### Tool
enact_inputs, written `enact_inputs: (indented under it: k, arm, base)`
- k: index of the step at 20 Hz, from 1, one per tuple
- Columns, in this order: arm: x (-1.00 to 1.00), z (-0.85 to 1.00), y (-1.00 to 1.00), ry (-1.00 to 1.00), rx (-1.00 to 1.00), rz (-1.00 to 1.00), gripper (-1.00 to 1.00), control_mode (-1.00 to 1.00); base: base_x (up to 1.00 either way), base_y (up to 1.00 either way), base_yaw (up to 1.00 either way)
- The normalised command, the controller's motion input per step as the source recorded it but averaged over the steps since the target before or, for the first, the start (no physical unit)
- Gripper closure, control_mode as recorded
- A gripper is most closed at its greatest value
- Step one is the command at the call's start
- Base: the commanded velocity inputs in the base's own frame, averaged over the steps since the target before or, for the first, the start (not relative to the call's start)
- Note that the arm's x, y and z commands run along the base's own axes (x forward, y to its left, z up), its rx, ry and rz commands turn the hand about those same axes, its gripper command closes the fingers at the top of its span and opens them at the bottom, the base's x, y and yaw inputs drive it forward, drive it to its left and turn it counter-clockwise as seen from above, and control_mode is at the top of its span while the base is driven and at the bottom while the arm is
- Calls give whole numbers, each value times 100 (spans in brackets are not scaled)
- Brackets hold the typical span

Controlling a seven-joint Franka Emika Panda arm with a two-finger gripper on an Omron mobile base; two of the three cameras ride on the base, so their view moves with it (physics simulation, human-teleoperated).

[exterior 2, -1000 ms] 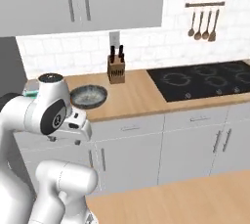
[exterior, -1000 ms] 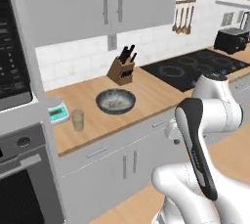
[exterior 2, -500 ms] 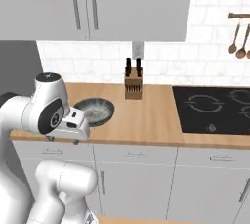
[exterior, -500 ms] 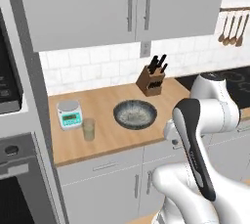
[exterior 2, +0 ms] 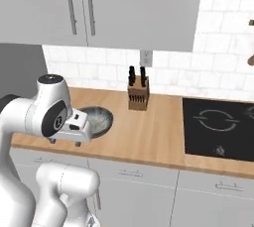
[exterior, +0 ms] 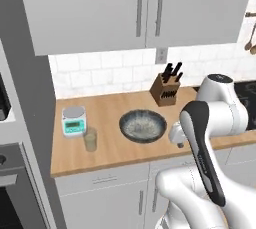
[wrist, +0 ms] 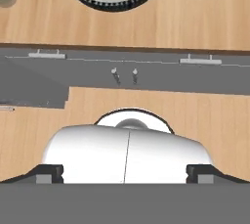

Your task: Grab a lemon wedge from the fridge and one ice cube from the ice bowl, and put them in the glass of lemonade.

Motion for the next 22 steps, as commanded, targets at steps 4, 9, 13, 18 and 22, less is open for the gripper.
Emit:
enact_inputs:
  k: [4, 9, 13, 18, 22]
  arm:
    - [0, 0, 0, 0, 0, 0, -100, 100]
    - [0, 0, 0, 0, 0, 0, -100, 100]
    - [0, 0, 0, 0, 0, 0, -100, 100]
    - [0, 0, 0, 0, 0, 0, -100, 100]
    - [0, 0, 0, 0, 0, 0, -100, 100]
  base:
    - [47, 0, 32]
    - [39, 11, 37]
    - [36, 15, 35]
    - [46, 19, 27]
    - [54, 16, 17]
